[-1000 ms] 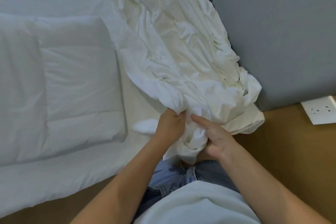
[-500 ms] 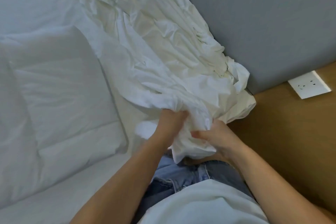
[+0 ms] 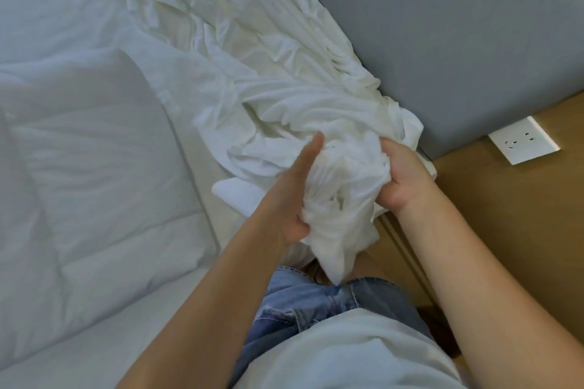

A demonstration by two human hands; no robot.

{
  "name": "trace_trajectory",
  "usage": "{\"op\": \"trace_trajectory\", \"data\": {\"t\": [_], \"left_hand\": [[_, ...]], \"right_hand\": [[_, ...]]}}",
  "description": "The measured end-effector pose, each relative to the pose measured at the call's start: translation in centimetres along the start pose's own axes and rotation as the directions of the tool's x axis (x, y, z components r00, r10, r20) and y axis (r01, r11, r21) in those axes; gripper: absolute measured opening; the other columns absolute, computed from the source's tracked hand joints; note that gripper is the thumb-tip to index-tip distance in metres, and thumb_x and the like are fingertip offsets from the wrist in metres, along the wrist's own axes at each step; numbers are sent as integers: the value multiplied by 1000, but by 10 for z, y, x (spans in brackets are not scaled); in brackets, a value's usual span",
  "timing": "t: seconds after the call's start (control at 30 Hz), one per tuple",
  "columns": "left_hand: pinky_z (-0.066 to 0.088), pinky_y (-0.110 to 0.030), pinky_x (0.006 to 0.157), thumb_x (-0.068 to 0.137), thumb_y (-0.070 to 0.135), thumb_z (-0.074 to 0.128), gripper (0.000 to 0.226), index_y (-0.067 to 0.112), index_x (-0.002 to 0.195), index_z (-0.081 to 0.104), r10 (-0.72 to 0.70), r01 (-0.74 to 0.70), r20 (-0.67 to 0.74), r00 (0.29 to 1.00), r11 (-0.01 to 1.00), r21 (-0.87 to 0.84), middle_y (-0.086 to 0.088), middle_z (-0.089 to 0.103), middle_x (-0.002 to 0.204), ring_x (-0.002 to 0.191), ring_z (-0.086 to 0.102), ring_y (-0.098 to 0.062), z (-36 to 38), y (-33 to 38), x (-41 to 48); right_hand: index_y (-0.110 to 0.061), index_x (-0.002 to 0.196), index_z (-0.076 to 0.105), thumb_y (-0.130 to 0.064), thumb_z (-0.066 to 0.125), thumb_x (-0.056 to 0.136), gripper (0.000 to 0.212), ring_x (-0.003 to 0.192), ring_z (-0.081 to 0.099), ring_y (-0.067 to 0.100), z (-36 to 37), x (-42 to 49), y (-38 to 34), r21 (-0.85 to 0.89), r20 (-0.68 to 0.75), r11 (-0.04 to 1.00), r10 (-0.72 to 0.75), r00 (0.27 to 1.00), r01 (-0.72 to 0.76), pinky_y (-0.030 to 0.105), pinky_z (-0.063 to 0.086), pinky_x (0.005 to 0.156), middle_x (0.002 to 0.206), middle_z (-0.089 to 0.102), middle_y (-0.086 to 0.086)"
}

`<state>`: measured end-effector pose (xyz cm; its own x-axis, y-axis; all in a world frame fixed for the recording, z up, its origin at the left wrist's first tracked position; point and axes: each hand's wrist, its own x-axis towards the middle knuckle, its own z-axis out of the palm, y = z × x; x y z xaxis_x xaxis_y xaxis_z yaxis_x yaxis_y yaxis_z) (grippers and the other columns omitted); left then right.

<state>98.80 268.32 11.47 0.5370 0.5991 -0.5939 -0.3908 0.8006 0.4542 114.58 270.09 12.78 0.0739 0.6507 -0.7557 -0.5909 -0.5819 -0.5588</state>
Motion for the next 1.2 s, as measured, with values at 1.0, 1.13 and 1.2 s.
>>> {"op": "trace_trajectory", "data": {"t": [1.0, 1.13, 1.2], "left_hand": [[50, -25, 71, 78, 50, 60, 33, 19, 74, 70, -51, 18, -80, 995, 929, -370, -1, 64, 72, 70, 63, -14, 49, -195, 16], [46, -35, 92, 77, 42, 58, 32, 14, 91, 66, -3, -79, -325, 946, 968, -239, -6, 66, 92, 92, 62, -21, 70, -208, 23], [46, -38, 90, 78, 37, 56, 28, 12, 85, 63, -24, -48, -542, 840, 992, -117, -7, 65, 90, 93, 61, -24, 70, -218, 27]], "right_hand": [[2, 106, 62, -5, 64, 81, 26, 81, 66, 28, -62, -9, 14, -896, 109, 437, 55, 993, 74, 34, 56, 76, 94, 66, 11], [-7, 117, 56, -12, 72, 73, 47, 94, 64, 27, -90, -22, 8, -919, 196, 355, 34, 980, 171, 41, 54, 86, 106, 65, 10], [-6, 113, 56, -10, 73, 72, 45, 94, 63, 27, -120, -26, 17, -936, 160, 324, 46, 986, 137, 41, 54, 85, 106, 64, 11]]}}
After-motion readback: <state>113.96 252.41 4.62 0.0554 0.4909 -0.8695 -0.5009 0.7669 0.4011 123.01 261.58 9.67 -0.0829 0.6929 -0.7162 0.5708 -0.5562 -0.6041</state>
